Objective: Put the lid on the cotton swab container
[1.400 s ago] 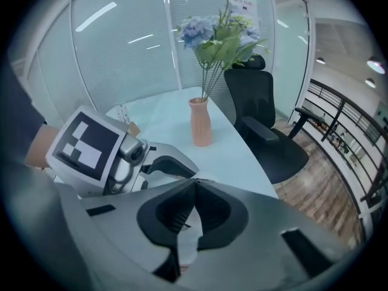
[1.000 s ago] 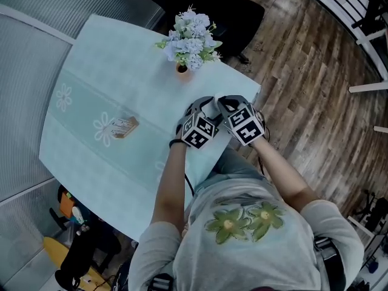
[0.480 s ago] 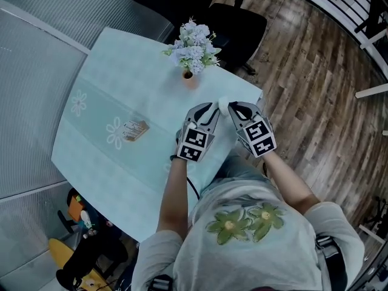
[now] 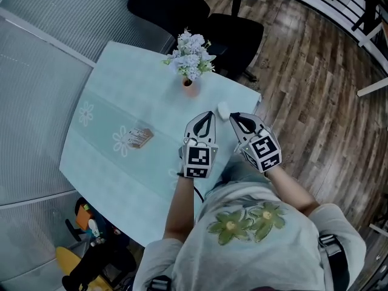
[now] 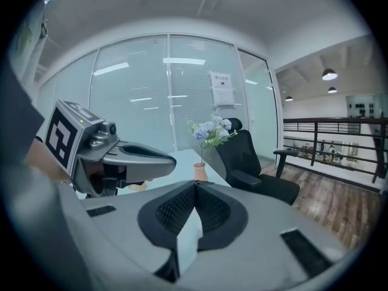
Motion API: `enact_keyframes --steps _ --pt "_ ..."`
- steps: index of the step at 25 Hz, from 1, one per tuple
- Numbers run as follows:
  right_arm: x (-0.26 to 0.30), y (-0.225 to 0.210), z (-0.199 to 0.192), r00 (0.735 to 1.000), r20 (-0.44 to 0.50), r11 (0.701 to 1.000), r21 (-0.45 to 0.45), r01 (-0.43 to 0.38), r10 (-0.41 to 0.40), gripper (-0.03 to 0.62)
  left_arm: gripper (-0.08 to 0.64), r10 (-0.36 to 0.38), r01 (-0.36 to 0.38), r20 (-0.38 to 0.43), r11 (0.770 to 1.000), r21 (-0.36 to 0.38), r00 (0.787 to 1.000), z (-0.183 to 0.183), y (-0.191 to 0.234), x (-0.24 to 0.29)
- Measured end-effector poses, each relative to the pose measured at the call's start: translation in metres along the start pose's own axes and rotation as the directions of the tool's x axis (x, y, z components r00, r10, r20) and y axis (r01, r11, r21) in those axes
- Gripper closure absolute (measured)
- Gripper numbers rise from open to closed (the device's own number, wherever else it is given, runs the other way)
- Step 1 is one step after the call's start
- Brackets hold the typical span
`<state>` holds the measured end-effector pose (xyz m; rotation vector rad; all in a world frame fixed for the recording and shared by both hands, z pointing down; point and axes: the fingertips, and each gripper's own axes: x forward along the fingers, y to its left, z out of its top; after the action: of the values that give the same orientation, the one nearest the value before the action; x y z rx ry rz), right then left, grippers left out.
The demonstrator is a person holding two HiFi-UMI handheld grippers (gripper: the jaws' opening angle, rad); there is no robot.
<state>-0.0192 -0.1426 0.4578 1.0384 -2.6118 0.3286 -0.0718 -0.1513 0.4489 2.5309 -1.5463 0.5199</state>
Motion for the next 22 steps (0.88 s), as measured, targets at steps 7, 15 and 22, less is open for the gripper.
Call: enact_keyframes --steps 7,15,22 --pt "-0.017 0.007 -0.004 1.000 0.008 1.000 0.014 0.012 -0.012 0.594 0.560 0.010 -0.011 -0.013 0.998 -0.066 1.000 -0.001 -0.008 -0.011" --pt "-0.025 0.011 -0.003 1.000 0.013 1.000 0.009 0.012 -0.012 0.594 0.560 0.031 -0.033 -0.021 0.996 -0.086 0.999 -0.005 -0.009 -0.020" --pt "-0.027 0.012 -0.010 1.000 0.002 1.000 0.013 0.007 -0.007 0.594 0.560 0.037 -0.039 -0.036 0.996 -0.076 0.999 -0.015 -0.013 -0.023"
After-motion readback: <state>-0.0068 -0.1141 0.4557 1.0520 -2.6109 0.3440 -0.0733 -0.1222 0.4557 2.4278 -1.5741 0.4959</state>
